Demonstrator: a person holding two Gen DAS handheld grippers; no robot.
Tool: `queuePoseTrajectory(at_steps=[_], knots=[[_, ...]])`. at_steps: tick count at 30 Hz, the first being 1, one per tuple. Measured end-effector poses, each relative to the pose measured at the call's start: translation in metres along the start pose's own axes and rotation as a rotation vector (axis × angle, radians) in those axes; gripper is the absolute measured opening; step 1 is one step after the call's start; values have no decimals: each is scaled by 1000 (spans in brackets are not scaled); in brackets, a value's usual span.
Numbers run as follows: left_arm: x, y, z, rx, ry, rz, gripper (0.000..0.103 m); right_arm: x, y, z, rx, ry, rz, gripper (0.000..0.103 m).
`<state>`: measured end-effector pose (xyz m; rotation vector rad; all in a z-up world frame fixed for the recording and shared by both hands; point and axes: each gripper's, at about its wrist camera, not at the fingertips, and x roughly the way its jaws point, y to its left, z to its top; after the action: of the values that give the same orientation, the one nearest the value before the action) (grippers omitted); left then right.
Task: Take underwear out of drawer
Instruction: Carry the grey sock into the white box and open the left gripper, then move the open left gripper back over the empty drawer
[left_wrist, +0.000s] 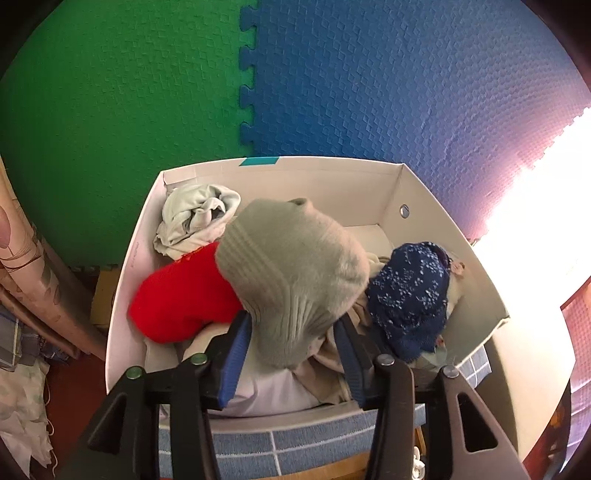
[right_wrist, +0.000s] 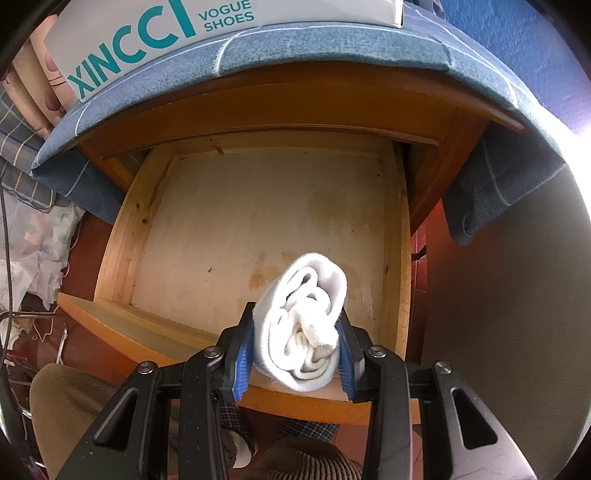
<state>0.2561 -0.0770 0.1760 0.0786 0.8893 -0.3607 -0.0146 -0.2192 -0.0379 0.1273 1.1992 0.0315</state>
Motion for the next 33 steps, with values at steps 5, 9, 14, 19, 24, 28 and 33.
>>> queuePoseTrajectory(at_steps=[5,9,14,19,24,28,33], knots=[[-14,-6,-4,20,-26,3,47,1,2,0,-5,1,-8,36],[-28,-6,-10,2,-56,2,47,1,2,-1,-9,0,-16,36],[-48,-5,-30,12,-108,52,47,0,1,-1,-10,-3,-19,36],[-71,-4,-72,31,-160,102,48,-1,2,-1,-13,-9,-22,36],[-75,-9,-126,36,-184,174,59,-1,3,-1,-27,-15,-42,36],[-58,-15,-167,30,-111,177,59,-1,3,-1,-29,-17,-48,36],[-28,-12,-215,-6,-26,196,59,-3,6,-2,-49,-22,-67,36]])
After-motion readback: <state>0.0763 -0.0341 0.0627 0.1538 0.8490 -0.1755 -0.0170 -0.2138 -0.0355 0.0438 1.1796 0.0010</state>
